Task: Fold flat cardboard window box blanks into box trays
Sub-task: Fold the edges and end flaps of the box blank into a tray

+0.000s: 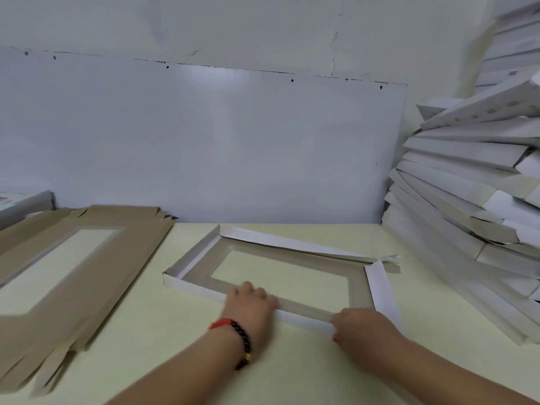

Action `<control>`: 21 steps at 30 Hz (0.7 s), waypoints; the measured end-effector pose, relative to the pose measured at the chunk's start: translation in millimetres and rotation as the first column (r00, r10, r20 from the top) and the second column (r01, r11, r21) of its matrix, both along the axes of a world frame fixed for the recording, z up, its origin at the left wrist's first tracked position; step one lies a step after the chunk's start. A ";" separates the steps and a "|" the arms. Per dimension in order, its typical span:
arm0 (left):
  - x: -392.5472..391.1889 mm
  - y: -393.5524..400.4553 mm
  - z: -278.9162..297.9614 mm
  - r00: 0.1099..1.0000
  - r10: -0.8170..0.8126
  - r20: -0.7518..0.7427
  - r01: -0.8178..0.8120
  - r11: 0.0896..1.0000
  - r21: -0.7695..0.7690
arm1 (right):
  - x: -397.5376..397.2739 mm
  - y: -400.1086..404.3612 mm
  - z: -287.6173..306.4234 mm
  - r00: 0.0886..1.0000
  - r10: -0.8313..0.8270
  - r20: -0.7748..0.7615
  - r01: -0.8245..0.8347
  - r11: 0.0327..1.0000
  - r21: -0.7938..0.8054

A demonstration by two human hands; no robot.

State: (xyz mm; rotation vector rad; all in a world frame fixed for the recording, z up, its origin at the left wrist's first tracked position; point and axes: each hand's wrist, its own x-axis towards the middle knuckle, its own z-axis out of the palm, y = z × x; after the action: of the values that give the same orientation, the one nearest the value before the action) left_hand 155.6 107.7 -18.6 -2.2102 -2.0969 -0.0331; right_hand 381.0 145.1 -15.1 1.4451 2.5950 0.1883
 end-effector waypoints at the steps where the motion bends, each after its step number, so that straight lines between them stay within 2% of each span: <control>1: 24.1 -2.1 -4.5 0.999 -0.045 0.031 0.045 0.999 -0.002 | -7.8 -7.5 -1.1 1.000 0.011 0.012 -0.011 1.000 0.005; 5: 78.4 -10.0 -10.4 0.992 -0.083 0.100 0.087 0.996 -0.032 | -22.2 -33.5 2.9 0.997 0.056 -0.058 -0.058 0.998 -0.037; 9: 58.8 -12.9 -13.4 0.989 -0.126 0.084 0.130 0.990 -0.052 | -7.0 -37.3 19.4 0.951 0.027 -0.307 -0.095 0.974 -0.206; 11: 38.7 -14.0 -12.9 0.984 -0.173 0.044 0.175 0.983 -0.054 | 9.0 -26.5 30.9 0.937 0.005 -0.350 -0.057 0.989 -0.139; 13: 16.0 -14.3 -11.6 0.975 -0.222 0.030 0.223 0.974 -0.043 | 35.5 -2.3 39.7 0.958 0.027 -0.285 0.002 0.995 0.101; 15: -8.2 -13.1 -9.7 0.963 -0.267 0.018 0.268 0.963 -0.019 | 66.4 20.3 48.1 0.994 -0.063 -0.095 0.082 0.973 0.214; 16: -20.2 -11.4 -9.2 0.959 -0.283 -0.002 0.283 0.959 -0.014 | 81.9 29.2 48.8 0.993 -0.108 -0.040 0.114 0.977 0.183; 18: -43.4 -7.7 -7.9 0.957 -0.285 -0.060 0.285 0.958 -0.013 | 103.6 37.4 43.5 0.996 -0.085 -0.014 0.086 0.996 0.020; 20: -64.1 -6.0 -4.8 0.966 -0.243 -0.085 0.243 0.970 -0.007 | 107.2 34.6 34.2 0.999 0.037 0.022 -0.035 0.994 -0.099; 21: -73.0 -5.7 -3.1 0.971 -0.222 -0.084 0.224 0.975 0.004 | 106.2 33.6 28.6 0.994 0.104 0.031 -0.100 0.990 -0.099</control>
State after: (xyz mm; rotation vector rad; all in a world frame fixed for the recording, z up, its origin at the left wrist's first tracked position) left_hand 82.6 102.0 -21.6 -2.3837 -1.7921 0.0281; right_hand 487.3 178.6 13.5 1.2669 2.6121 0.0978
